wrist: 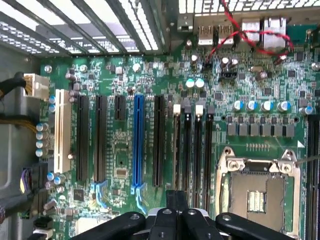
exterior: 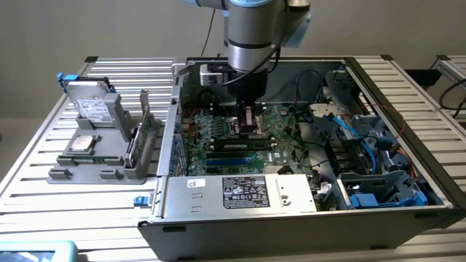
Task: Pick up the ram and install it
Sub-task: 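Press down the ram until it locks into place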
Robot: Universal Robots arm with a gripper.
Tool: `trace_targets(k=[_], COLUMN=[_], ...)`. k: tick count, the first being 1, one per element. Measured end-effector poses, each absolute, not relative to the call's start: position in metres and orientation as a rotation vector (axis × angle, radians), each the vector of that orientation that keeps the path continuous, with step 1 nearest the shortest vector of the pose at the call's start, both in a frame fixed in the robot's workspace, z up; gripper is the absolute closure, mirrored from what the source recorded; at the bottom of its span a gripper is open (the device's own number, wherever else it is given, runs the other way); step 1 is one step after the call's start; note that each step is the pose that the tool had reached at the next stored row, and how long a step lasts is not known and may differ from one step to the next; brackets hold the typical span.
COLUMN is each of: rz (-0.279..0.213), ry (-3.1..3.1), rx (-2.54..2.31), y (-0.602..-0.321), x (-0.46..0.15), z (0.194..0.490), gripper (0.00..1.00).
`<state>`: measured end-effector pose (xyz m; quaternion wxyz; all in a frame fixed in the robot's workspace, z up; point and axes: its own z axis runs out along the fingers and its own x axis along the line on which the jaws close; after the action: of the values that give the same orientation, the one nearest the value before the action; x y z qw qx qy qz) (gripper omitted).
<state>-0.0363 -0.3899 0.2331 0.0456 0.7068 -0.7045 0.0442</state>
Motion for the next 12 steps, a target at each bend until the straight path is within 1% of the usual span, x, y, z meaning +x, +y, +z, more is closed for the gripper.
trace_targets(k=[4,12], rz=[0.140,0.148], ry=[-2.153,-2.151], rx=[2.160,2.158], y=[-0.3898,-0.3862], x=[-0.0478,-0.0490], z=[0.2325,0.2297], gripper=[0.89,0.89])
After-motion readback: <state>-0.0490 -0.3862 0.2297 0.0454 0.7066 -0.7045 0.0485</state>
